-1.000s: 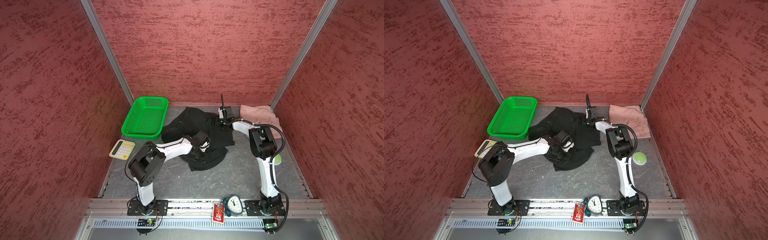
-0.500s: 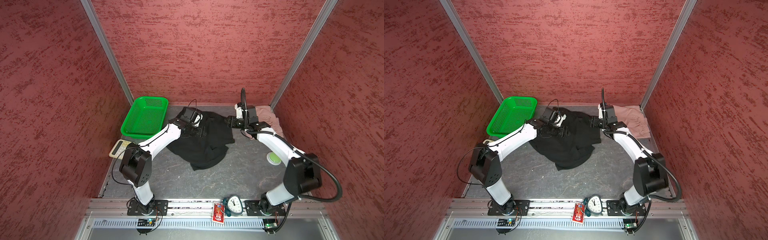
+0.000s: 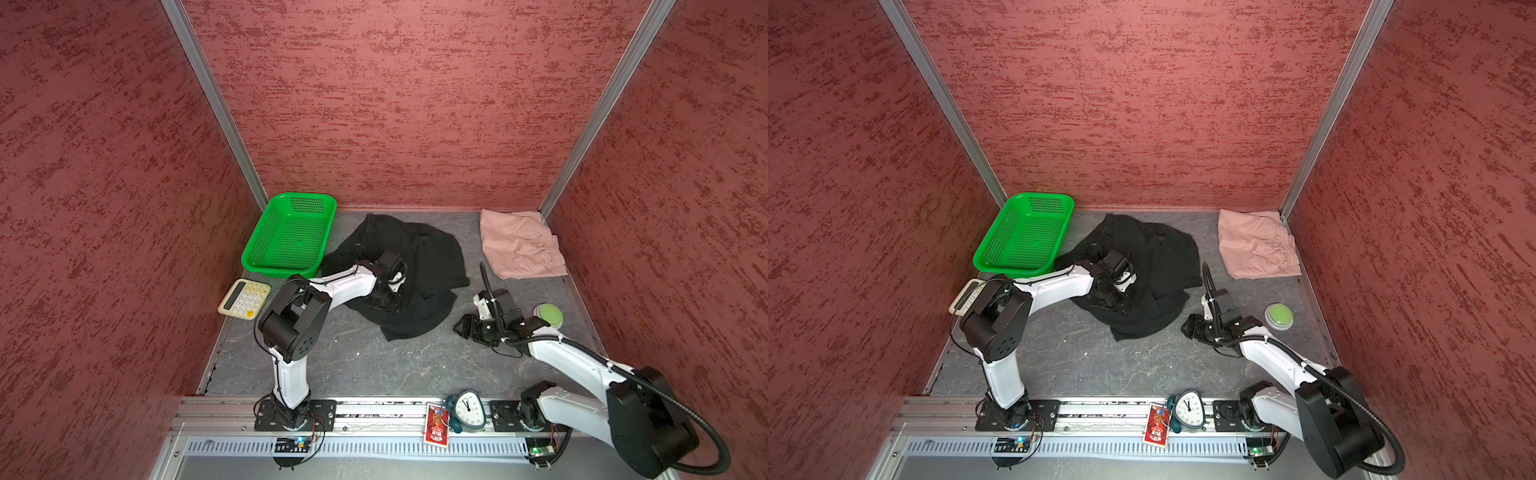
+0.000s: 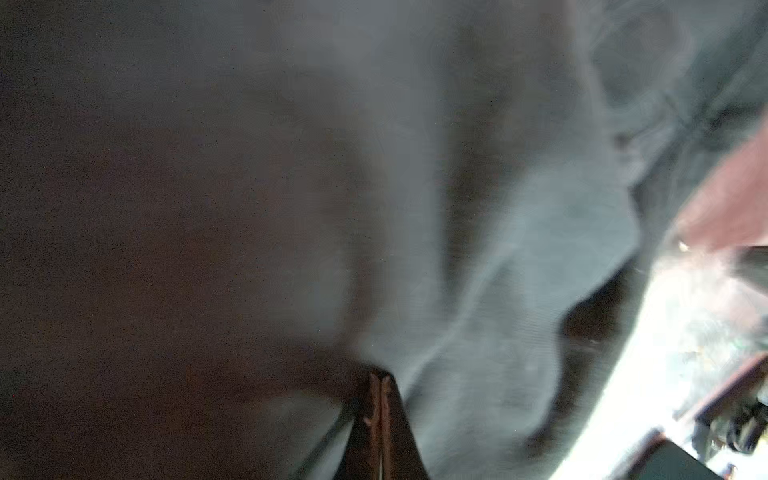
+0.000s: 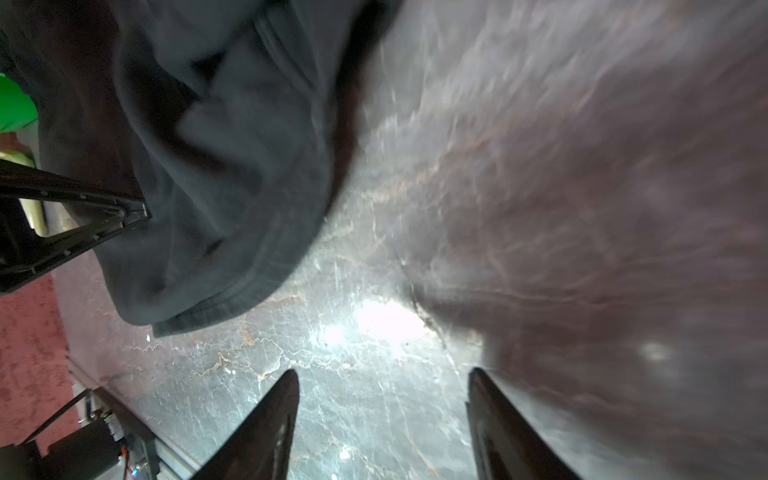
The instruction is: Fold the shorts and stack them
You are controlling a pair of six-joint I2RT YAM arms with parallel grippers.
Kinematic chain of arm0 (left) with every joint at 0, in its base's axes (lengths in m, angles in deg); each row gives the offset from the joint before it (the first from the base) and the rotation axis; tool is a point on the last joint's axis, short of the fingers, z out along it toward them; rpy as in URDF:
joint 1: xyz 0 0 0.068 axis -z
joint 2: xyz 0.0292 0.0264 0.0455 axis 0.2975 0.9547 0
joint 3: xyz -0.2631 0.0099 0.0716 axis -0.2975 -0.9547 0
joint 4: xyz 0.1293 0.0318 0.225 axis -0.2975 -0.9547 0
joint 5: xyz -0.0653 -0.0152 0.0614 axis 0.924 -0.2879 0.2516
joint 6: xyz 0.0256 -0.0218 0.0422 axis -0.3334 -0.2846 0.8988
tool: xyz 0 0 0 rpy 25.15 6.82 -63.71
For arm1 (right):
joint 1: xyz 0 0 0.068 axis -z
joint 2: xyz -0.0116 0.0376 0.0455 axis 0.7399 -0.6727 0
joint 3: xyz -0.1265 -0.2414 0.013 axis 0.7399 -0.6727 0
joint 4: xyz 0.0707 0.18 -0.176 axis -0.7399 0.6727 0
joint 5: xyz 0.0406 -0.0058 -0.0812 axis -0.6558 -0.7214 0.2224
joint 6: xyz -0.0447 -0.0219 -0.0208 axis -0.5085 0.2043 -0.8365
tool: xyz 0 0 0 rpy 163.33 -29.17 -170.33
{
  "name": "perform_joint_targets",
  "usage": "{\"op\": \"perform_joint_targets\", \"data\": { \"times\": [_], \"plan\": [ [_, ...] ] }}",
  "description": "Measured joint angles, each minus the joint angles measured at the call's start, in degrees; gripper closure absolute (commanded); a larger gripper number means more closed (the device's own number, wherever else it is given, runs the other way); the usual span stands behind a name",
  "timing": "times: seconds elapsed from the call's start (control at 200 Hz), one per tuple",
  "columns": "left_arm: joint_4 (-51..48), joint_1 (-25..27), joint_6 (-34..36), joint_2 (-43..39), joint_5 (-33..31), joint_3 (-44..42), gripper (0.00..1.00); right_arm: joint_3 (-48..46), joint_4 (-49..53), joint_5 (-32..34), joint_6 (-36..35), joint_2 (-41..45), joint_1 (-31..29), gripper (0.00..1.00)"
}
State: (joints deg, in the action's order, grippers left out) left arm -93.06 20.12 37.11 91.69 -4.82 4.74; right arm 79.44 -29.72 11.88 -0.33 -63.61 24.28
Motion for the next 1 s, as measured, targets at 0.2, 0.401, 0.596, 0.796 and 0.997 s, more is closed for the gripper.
{"op": "perform_joint_targets", "data": {
  "times": [0.2,0.401,0.596,0.796,0.997],
  "plan": [
    [0.9,2.9,-0.7,0.5,2.2,0.0,0.96,-0.4,-14.0,0.7,4.0,-6.1,-0.2,0.43],
    [2.0,2.9,-2.6,-1.6,3.6,0.0,0.87,1.6,-25.7,0.8,6.5,-16.0,-0.2,0.59],
    [2.0,2.7,-3.4,-7.4,3.4,0.0,0.82,4.6,-29.4,0.9,7.5,-22.2,-0.2,0.92],
    [0.6,0.8,-3.3,-12.3,1.5,0.0,0.78,13.3,-14.1,5.7,2.0,-22.2,0.3,1.0],
    [-2.5,-2.3,-1.4,-16.9,-1.4,0.0,0.76,20.6,2.6,13.3,-6.6,-12.4,9.3,1.0]
  ]
}}
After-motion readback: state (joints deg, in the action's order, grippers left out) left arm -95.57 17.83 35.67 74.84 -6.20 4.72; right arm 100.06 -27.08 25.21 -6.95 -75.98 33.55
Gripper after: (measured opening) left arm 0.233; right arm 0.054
